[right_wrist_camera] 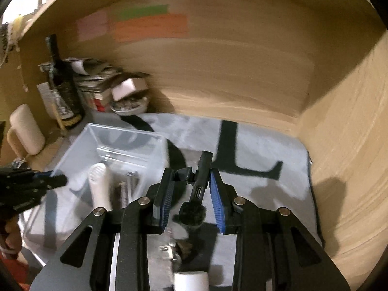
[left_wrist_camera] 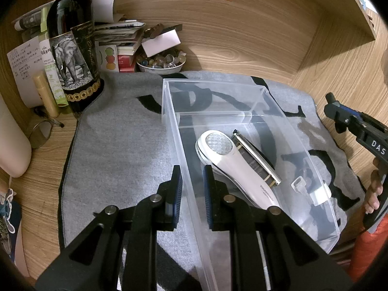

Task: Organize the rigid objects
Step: 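Carry the black piece into the clear box and open the right gripper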

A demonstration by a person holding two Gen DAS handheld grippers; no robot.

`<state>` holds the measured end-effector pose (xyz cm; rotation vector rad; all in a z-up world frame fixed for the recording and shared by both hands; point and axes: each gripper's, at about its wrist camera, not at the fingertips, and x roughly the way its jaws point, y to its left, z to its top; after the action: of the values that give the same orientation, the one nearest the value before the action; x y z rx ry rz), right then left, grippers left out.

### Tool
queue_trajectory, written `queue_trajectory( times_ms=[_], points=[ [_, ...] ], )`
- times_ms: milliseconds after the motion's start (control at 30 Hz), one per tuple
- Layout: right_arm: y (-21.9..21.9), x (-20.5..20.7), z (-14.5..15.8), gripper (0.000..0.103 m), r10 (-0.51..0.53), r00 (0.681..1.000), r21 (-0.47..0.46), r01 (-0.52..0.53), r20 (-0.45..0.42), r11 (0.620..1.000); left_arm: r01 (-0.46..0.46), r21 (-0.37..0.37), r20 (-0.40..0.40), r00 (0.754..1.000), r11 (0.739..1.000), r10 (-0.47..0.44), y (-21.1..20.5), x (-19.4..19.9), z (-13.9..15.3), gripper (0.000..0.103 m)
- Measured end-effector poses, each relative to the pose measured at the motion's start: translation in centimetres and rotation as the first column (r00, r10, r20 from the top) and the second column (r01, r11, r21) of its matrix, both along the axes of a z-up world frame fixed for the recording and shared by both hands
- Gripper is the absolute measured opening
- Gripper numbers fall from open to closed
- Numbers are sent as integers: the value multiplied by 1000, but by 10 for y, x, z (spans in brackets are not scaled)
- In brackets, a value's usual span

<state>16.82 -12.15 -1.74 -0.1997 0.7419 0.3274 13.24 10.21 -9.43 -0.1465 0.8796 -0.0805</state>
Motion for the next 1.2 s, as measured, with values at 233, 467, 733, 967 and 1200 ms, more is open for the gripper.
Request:
queue_trajectory(
  times_ms=[233,467,733,967,1200],
  points=[
    [31,-8,3,27,87,996,-2,-87,9,996,0,1,0,1000,1000,0,-1,0,0,15],
    [60,-13,-8,27,174,985,-37,-175,-15,984,-2,-3,1,1000,1000,2,-1,0,0,15],
    [80,-7,-28,27,221,972,-96,-228,-79,969,-2,-4,2,1000,1000,2,-3,-1,0,15],
    [89,-3,-44,27,242,961,-123,-258,-129,958,-1,-7,2,1000,1000,1,-2,-1,0,15],
    [95,-4,-54,27,266,950,-151,-290,-162,945,-1,-9,2,1000,1000,1,-3,0,0,15]
  ],
)
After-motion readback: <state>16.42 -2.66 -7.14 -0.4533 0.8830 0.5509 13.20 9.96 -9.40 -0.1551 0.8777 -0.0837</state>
